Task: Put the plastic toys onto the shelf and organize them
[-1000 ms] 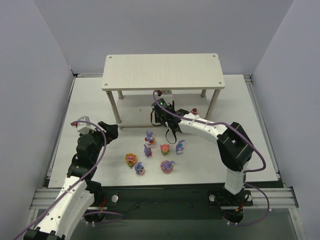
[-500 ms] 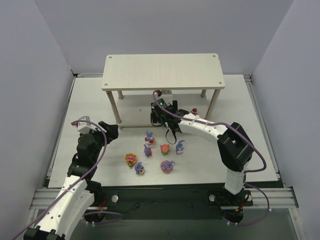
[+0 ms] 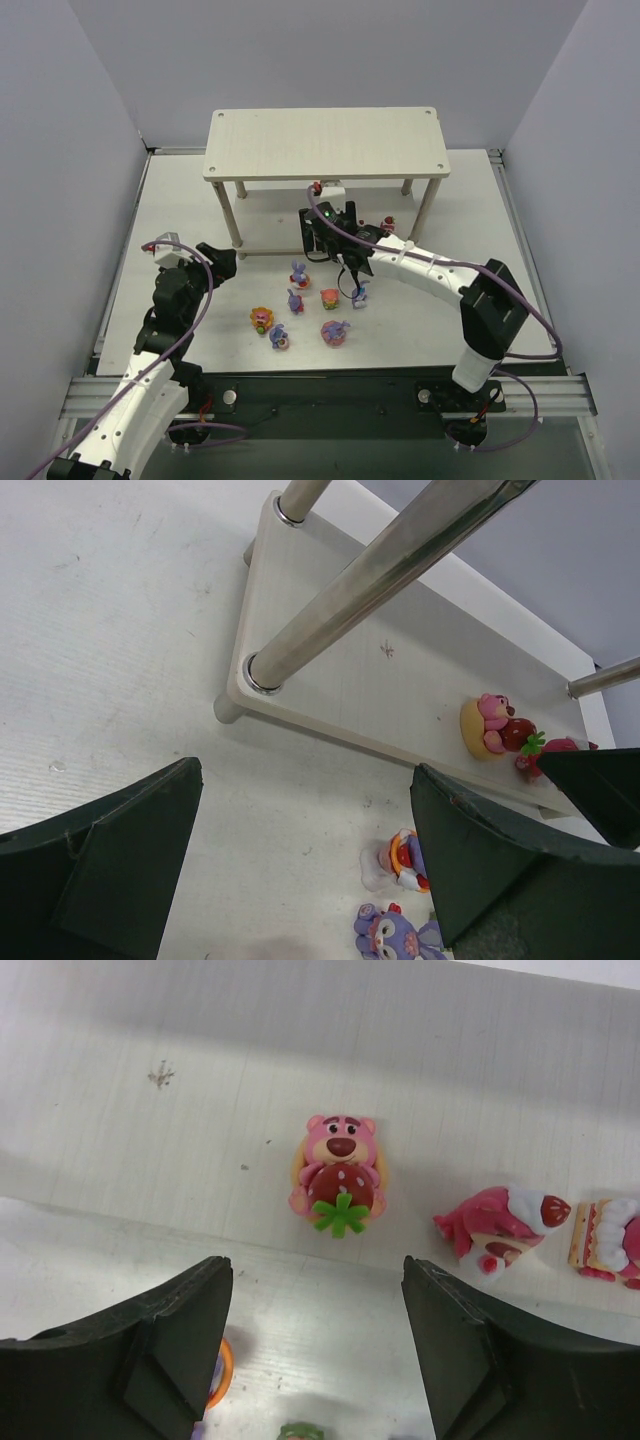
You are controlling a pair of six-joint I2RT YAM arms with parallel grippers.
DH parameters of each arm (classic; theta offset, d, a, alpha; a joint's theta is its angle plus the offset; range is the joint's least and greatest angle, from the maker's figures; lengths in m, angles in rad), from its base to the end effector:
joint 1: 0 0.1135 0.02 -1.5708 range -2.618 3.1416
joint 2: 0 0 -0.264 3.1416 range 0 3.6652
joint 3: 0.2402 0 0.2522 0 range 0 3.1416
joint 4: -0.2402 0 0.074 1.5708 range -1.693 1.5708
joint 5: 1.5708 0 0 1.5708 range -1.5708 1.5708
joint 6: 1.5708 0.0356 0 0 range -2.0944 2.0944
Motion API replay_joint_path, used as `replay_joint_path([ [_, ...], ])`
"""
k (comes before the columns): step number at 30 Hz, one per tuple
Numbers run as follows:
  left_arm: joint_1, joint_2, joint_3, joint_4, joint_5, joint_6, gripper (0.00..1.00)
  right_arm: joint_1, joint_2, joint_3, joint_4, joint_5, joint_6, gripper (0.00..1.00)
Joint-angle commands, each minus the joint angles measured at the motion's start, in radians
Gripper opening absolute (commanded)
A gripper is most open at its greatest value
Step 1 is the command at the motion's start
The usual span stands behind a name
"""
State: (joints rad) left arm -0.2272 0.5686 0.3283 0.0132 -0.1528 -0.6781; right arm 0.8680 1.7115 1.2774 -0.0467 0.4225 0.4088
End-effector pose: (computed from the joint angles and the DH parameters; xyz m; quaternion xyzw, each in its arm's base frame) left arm 0.1533 -0.0299 0.2310 -0.2208 0.7500 -0.2177 0.5842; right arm 0.2690 0.2949 0.2771 -0.0844 0.8389 0.1581 0.5139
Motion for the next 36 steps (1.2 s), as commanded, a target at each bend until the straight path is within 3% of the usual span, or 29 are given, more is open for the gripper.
replay_joint_path([
  [1, 0.002, -0.01, 0.046, 0.008, 0.002, -0.014, 0.95, 0.042, -0.114, -0.024, 0.01, 0.032, -0.022, 0.7],
  [9, 0.005, -0.01, 0.051, -0.001, 0.006, -0.017, 0.95, 0.114, -0.277, -0.145, -0.004, 0.007, -0.05, 0.7],
  [18, 0.005, -0.015, 0.04, 0.008, 0.002, -0.021, 0.95, 0.137, -0.434, -0.262, -0.03, -0.14, -0.053, 0.69],
  [36, 0.003, 0.008, 0.038, 0.025, 0.025, -0.026, 0.95, 0.18, -0.428, -0.38, -0.096, -0.172, 0.093, 0.7],
])
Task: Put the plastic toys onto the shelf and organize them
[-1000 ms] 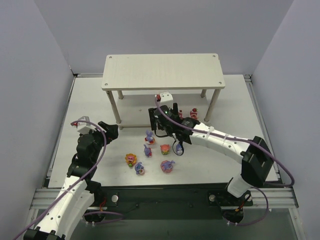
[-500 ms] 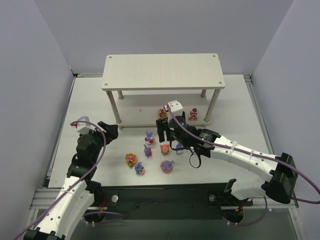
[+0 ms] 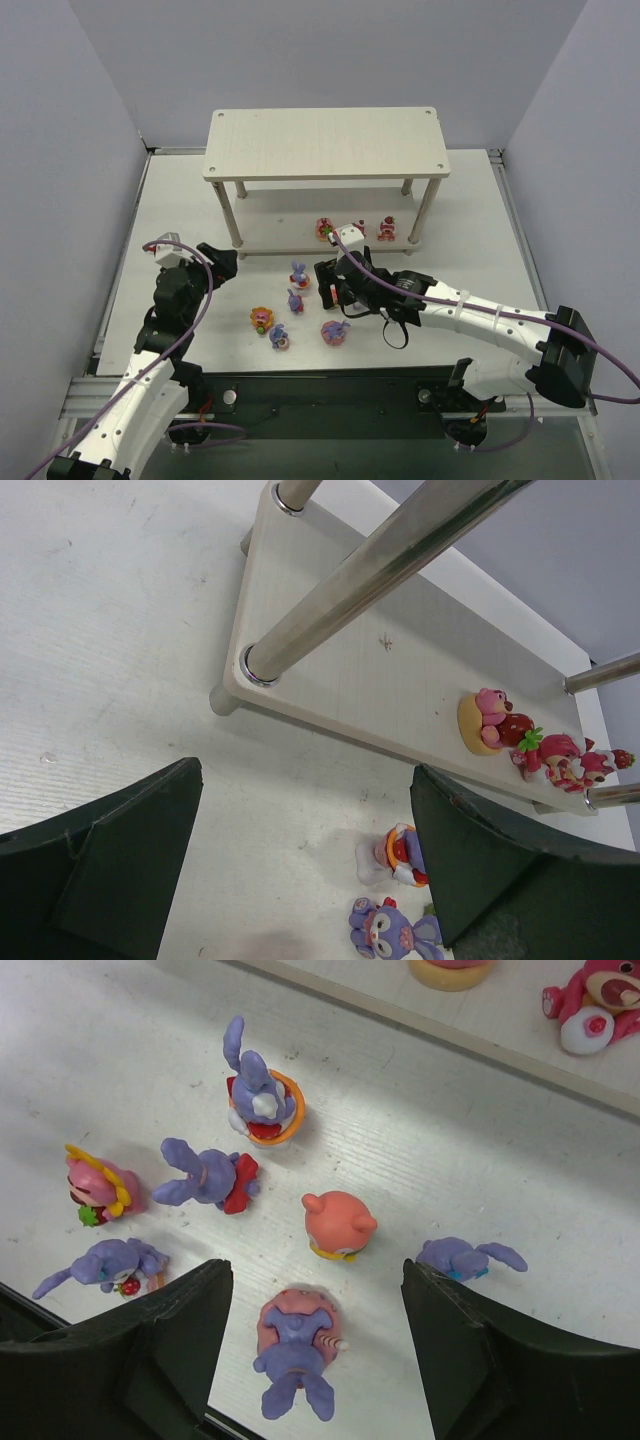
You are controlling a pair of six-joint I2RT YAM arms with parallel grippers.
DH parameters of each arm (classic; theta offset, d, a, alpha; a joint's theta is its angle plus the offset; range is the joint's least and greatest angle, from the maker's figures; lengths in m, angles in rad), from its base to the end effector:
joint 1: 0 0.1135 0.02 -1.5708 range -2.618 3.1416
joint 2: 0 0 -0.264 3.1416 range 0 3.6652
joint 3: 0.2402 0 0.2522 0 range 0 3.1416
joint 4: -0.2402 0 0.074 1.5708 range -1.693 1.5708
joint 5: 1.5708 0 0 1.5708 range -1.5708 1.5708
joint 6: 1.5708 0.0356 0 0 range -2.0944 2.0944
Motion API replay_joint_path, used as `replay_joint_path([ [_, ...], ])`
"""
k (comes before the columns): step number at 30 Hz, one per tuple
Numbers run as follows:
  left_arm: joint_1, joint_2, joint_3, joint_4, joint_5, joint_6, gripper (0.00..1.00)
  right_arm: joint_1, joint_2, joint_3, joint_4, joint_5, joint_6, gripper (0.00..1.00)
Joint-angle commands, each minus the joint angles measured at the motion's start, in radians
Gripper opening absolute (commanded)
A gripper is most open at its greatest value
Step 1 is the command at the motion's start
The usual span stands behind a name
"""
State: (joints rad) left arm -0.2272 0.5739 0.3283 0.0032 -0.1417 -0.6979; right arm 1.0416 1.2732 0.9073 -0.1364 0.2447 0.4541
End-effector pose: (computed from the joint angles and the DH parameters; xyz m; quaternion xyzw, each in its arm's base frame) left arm 0.1537 -0.0304 0.2292 -0.2256 0.7536 -0.2245 0.5751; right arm 0.1528 0.2442 0.2820 -0.1878 0.8356 0.2667 0.4420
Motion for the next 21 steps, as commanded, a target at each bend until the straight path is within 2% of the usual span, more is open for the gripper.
replay_joint_path([
  [1, 0.003, 0.007, 0.038, 0.037, 0.016, -0.008, 0.95, 0.006, 0.017, -0.011, -0.005, 0.019, 0.054, 0.7],
  [11, 0.005, 0.006, 0.044, 0.035, 0.013, -0.006, 0.95, 0.005, 0.124, 0.03, -0.008, 0.074, 0.101, 0.69],
  [21, 0.003, 0.007, 0.041, 0.037, 0.011, -0.006, 0.95, 0.003, 0.153, 0.025, -0.022, 0.082, 0.121, 0.68],
])
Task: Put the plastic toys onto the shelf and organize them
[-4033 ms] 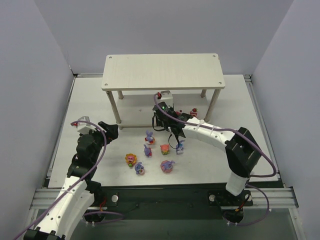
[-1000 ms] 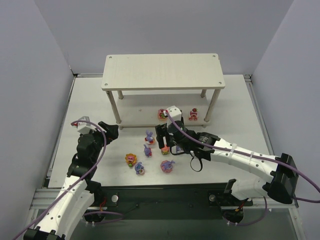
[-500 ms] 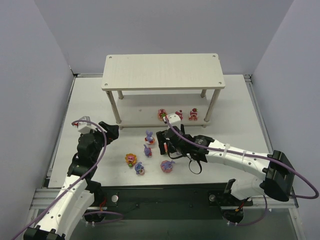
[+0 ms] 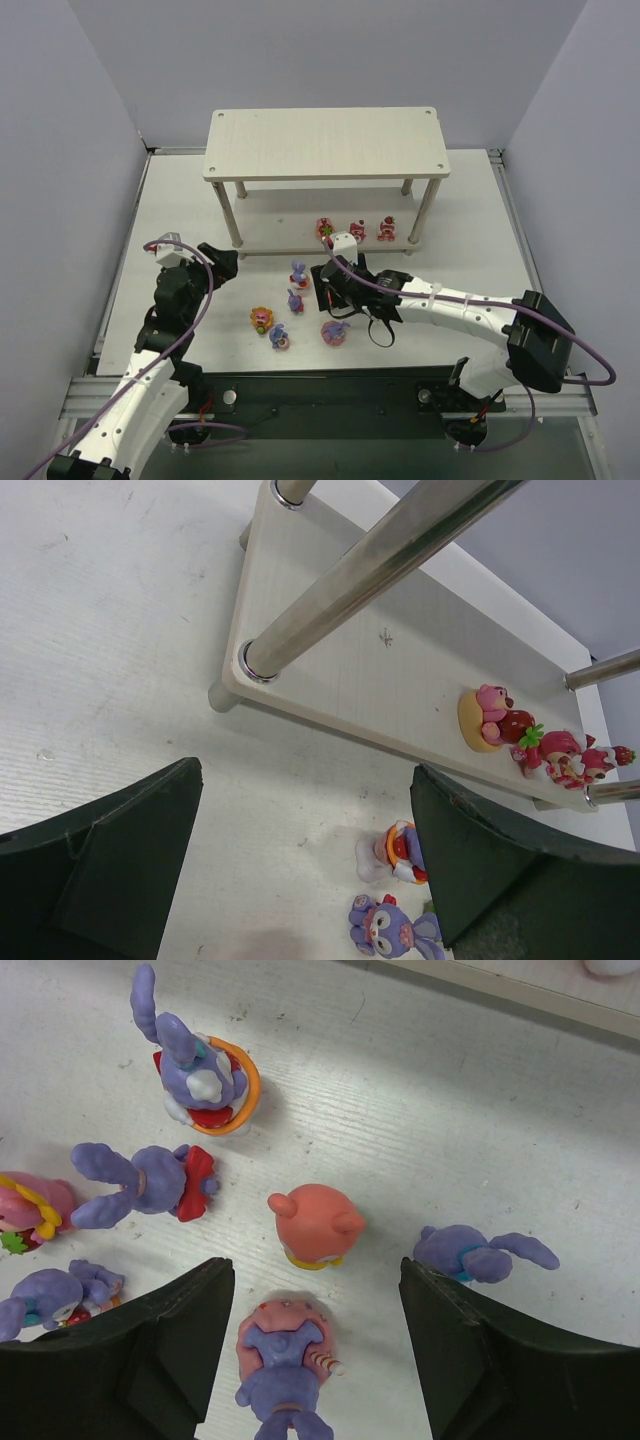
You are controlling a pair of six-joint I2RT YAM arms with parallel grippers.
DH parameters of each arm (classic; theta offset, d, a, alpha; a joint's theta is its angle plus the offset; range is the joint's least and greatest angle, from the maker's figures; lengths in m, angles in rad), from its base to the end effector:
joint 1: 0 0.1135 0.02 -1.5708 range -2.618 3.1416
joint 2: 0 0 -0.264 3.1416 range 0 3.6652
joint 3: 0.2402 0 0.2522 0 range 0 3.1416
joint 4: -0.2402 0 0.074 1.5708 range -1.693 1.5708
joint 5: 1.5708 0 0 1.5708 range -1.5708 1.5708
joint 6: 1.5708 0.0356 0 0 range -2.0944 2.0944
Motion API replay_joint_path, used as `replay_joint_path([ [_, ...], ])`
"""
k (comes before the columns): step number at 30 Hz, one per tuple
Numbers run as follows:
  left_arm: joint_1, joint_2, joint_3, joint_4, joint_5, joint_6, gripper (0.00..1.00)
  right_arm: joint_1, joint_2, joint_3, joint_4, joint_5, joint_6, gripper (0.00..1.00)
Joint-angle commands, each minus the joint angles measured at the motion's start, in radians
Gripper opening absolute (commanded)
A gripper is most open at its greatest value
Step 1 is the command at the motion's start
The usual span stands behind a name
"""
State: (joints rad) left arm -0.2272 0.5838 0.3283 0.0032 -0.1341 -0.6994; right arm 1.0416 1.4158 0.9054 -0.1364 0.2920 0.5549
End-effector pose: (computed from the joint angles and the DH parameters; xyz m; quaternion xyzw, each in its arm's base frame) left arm 0.1547 -0.0309 0.2279 -0.2244 0.7572 -0.2257 0.5704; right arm 0.1646 0.2612 0.2419 -0.1505 0.8752 0.2249 0.4011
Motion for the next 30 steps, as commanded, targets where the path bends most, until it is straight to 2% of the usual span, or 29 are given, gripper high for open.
replay_joint_path([
  [1, 0.005, -0.004, 0.038, 0.038, 0.005, -0.005, 0.95, 0.003, 0.018, 0.027, -0.022, 0.03, 0.023, 0.68],
  [10, 0.003, -0.007, 0.031, 0.037, 0.002, -0.005, 0.95, 0.005, 0.086, 0.038, -0.02, 0.016, 0.06, 0.67],
  [20, 0.003, -0.013, 0.034, 0.029, 0.01, -0.008, 0.95, 0.006, 0.06, 0.033, -0.019, 0.009, 0.06, 0.66],
  [30, 0.005, -0.022, 0.041, 0.015, 0.014, -0.014, 0.95, 0.006, 0.12, 0.053, -0.003, 0.004, 0.06, 0.66],
])
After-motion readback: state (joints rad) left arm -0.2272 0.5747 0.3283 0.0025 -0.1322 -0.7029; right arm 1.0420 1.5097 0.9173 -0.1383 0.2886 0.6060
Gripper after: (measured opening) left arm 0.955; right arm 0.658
